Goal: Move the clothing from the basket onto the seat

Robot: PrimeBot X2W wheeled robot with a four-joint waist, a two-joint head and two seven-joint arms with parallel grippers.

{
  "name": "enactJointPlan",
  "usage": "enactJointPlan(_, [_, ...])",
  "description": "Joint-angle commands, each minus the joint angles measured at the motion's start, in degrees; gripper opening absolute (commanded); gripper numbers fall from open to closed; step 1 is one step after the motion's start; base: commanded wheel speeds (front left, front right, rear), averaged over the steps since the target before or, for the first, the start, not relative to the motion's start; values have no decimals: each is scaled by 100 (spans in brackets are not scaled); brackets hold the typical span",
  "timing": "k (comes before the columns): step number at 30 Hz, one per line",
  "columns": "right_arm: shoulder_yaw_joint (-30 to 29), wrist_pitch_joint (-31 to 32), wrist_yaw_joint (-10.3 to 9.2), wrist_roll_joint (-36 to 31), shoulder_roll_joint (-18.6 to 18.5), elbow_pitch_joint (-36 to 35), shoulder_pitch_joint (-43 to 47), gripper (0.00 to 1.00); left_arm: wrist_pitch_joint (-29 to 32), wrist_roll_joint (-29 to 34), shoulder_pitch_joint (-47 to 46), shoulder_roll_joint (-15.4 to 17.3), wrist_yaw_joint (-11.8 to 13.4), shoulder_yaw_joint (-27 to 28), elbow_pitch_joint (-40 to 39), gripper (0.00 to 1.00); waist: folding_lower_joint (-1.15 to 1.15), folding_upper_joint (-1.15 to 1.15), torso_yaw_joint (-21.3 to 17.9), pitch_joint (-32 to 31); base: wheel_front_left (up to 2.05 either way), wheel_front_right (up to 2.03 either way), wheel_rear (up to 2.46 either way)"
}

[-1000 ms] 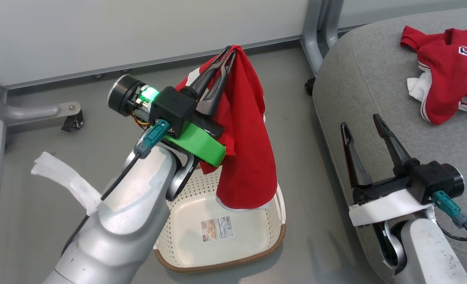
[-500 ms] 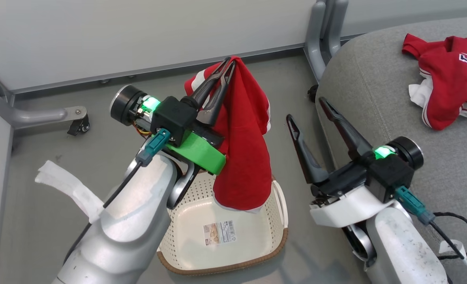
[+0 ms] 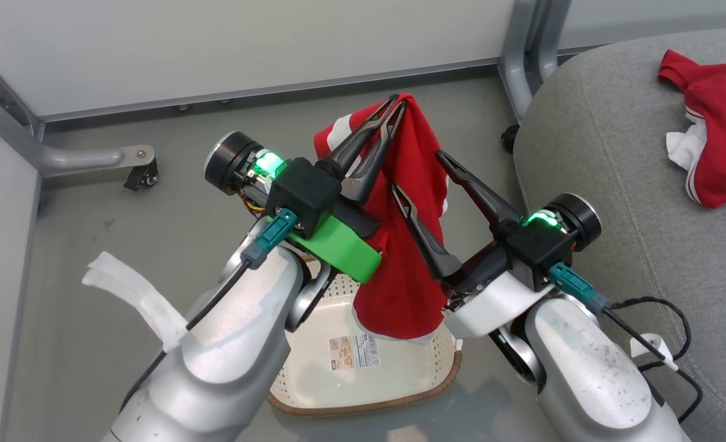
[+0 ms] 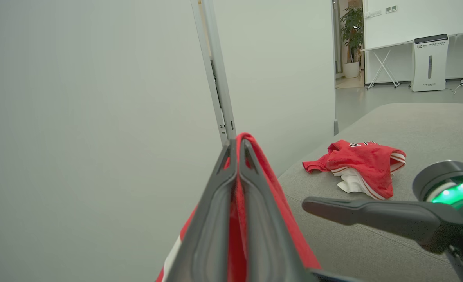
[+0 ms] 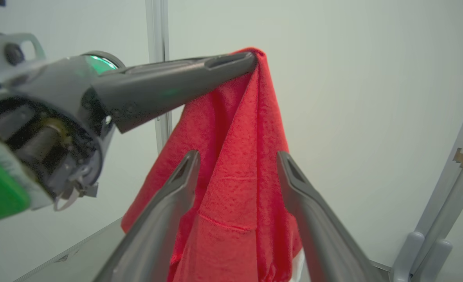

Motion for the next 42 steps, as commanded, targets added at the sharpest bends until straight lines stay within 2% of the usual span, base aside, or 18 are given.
enactJointPlan(1, [13, -14, -4, 8, -9, 147, -90, 100, -3, 49, -55, -29, -32, -11, -41, 0, 0, 0, 64, 47, 0, 0, 0])
enactJointPlan(7, [21, -15, -4, 63, 8, 742, -283, 100, -3, 21, -87, -89, -42, -114, -170, 0, 0, 0, 170, 141, 0, 0, 0])
enactJointPlan(15, [190, -14, -4, 544, 8, 1216, -556, 100, -3, -43, -57, -121, -48, -232, -370, 0, 0, 0, 246, 246, 0, 0, 0])
enactJointPlan(16, [213, -14, -4, 597, 9, 1269, -573, 66, -3, -54, -46, -126, -49, -252, -394, 0, 0, 0, 265, 256, 0, 0, 0])
enactJointPlan(17, [231, -14, -4, 656, 10, 1292, -588, 13, -3, -62, -38, -129, -52, -267, -404, 0, 0, 0, 278, 263, 0, 0, 0])
enactJointPlan(18, [242, -14, -4, 713, 9, 1307, -606, 0, -3, -68, -29, -134, -55, -278, -413, 0, 0, 0, 292, 273, 0, 0, 0])
enactJointPlan(34, [258, -14, -4, 793, 8, 1217, -481, 0, -3, -11, 59, -143, -84, -258, -268, 0, 0, 0, 250, 302, 0, 0, 0])
enactJointPlan(35, [251, -14, -4, 786, 8, 1214, -471, 0, -3, -28, 59, -144, -88, -258, -270, 13, 0, 0, 249, 303, 0, 0, 0])
enactJointPlan(36, [240, -14, -4, 782, 9, 1213, -468, 0, -3, -35, 59, -145, -94, -261, -277, 60, 0, 0, 249, 305, 0, 0, 0])
enactJointPlan(37, [226, -14, -4, 779, 9, 1216, -468, 0, -3, -29, 58, -146, -94, -264, -286, 100, 0, 0, 250, 307, 0, 0, 0])
enactJointPlan(42, [183, -14, -4, 771, 9, 1221, -436, 0, -3, 13, 85, -147, -95, -244, -295, 100, 0, 0, 245, 306, 0, 0, 0])
